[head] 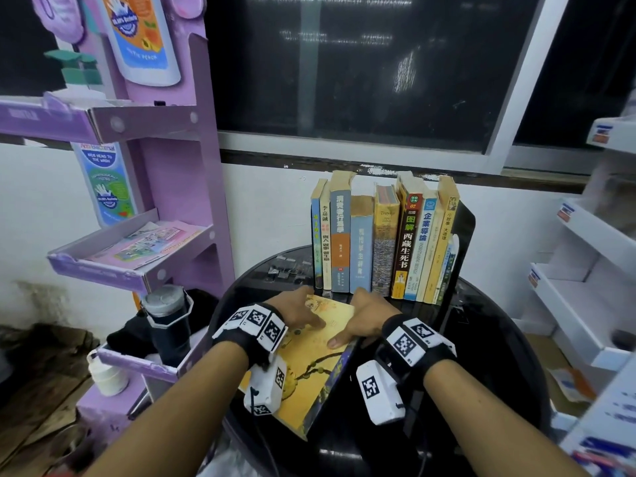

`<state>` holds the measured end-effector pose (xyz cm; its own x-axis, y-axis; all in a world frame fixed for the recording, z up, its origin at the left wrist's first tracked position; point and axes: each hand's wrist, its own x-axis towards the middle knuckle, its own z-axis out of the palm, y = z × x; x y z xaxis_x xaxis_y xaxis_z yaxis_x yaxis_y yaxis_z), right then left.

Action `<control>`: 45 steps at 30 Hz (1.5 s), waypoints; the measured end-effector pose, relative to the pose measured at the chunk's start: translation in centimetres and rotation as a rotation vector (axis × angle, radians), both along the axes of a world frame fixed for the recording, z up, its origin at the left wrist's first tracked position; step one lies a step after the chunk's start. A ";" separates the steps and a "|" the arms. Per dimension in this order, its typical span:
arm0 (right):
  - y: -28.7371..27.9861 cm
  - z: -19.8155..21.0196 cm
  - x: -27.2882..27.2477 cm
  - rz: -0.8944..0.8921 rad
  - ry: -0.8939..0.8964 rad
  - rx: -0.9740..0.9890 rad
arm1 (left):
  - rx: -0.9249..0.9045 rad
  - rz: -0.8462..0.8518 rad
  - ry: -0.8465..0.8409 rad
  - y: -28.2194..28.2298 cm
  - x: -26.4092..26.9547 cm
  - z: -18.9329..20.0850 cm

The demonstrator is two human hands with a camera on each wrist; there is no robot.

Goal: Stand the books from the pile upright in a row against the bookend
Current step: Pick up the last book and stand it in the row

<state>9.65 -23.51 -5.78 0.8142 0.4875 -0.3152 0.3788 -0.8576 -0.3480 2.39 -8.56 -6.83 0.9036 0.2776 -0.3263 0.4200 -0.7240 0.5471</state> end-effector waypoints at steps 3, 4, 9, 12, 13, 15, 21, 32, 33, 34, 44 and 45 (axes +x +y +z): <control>-0.4 0.8 -0.1 -0.022 -0.012 0.093 | -0.031 0.018 -0.075 0.3 0.2 0.2; -0.5 1.2 -0.1 -0.031 -0.022 0.127 | -0.051 0.023 -0.109 0.5 0.2 0.3; -1.2 3.1 0.0 -0.048 -0.053 0.307 | -0.231 0.092 -0.297 0.9 0.8 0.9; -1.8 4.1 -0.1 -0.027 -0.054 0.417 | -0.372 0.150 -0.388 1.0 1.0 1.4; -2.0 4.5 -0.2 -0.022 -0.065 0.443 | -0.420 0.174 -0.415 1.1 1.1 1.6; -2.5 5.1 -0.3 -0.001 -0.097 0.486 | -0.518 0.211 -0.481 1.0 1.2 2.0; -3.4 6.2 -0.6 0.006 -0.172 0.635 | -0.765 0.280 -0.648 0.0 1.5 3.3; -6.2 8.4 -1.1 0.079 -0.097 0.748 | -0.985 0.122 -0.803 -1.6 1.6 4.6; -6.5 8.7 -1.2 0.095 -0.080 0.736 | -1.006 0.095 -0.807 -1.8 1.7 4.7; -6.9 8.9 -1.2 0.104 -0.055 0.729 | -1.025 0.073 -0.811 -2.0 1.7 4.9; -10.2 10.1 -1.7 0.109 -0.099 0.680 | -1.003 -0.027 -0.752 -5.1 3.7 6.1; -10.6 10.1 -1.7 0.100 -0.118 0.675 | -0.978 -0.028 -0.740 -5.4 3.9 6.2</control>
